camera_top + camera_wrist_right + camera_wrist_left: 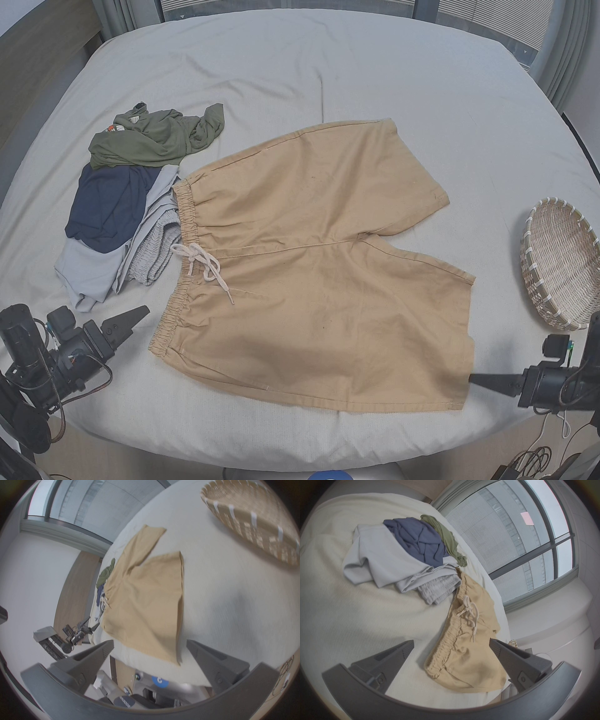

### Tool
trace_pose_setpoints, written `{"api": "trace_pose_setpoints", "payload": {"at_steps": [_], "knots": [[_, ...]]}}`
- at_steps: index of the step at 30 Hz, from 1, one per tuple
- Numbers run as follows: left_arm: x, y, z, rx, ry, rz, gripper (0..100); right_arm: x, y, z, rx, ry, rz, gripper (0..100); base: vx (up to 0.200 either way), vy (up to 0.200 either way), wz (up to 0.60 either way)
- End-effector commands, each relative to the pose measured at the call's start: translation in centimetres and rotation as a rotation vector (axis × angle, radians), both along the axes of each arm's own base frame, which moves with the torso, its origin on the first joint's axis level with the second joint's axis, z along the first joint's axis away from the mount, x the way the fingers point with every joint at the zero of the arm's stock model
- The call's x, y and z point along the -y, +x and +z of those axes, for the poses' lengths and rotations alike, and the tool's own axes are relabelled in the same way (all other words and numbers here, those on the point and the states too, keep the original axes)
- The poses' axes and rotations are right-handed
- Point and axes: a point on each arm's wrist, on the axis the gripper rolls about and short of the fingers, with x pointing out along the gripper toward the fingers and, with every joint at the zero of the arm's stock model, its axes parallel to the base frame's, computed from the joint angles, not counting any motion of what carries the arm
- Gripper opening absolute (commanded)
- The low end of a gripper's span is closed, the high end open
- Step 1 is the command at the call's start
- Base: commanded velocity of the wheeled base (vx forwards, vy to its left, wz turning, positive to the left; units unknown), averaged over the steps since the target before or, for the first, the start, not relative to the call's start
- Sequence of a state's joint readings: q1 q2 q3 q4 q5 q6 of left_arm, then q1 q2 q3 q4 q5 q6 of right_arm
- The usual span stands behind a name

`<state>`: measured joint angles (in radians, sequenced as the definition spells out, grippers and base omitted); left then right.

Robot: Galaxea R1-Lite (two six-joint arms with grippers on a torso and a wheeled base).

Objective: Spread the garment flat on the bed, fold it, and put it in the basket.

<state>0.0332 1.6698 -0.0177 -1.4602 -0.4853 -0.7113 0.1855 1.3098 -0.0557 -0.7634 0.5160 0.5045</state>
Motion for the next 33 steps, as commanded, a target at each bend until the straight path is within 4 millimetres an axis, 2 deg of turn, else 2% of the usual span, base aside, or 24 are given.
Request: {"api": "trace_pose_setpoints", "payload": {"at_steps": [1, 4, 7, 11, 18, 26, 33], "knots": [[-0.3, 0.2, 0.8, 0.060, -0.003, 0.016, 100, 0.5, 1.6, 2.3, 0.109, 0.020, -0.053, 100, 0.000, 0.000, 0.00], [-0.3, 0.4, 1.1, 0.089, -0.005, 0.013, 100, 1.0, 3.3, 3.4, 0.143, 0.026, -0.088, 100, 0.000, 0.000, 0.00], [-0.2, 0.3, 1.1, 0.086, -0.007, 0.007, 100, 1.1, 5.6, 3.7, 0.150, 0.026, -0.100, 100, 0.000, 0.000, 0.00], [-0.1, 0.1, 0.9, 0.076, -0.009, 0.004, 100, 1.2, 8.4, 2.7, 0.157, 0.027, -0.117, 100, 0.000, 0.000, 0.00], [-0.1, 0.0, 0.9, 0.061, -0.032, 0.008, 100, 1.5, 11.6, 2.3, 0.223, 0.037, -0.137, 100, 0.000, 0.000, 0.00], [0.0, -0.4, 0.6, 0.044, -0.038, 0.001, 100, 1.5, 13.0, 2.3, 0.229, 0.046, -0.145, 100, 0.000, 0.000, 0.00], [0.0, -0.4, 0.6, 0.038, -0.046, 0.003, 100, 1.4, 13.2, 2.4, 0.233, 0.045, -0.139, 100, 0.000, 0.000, 0.00]]}}
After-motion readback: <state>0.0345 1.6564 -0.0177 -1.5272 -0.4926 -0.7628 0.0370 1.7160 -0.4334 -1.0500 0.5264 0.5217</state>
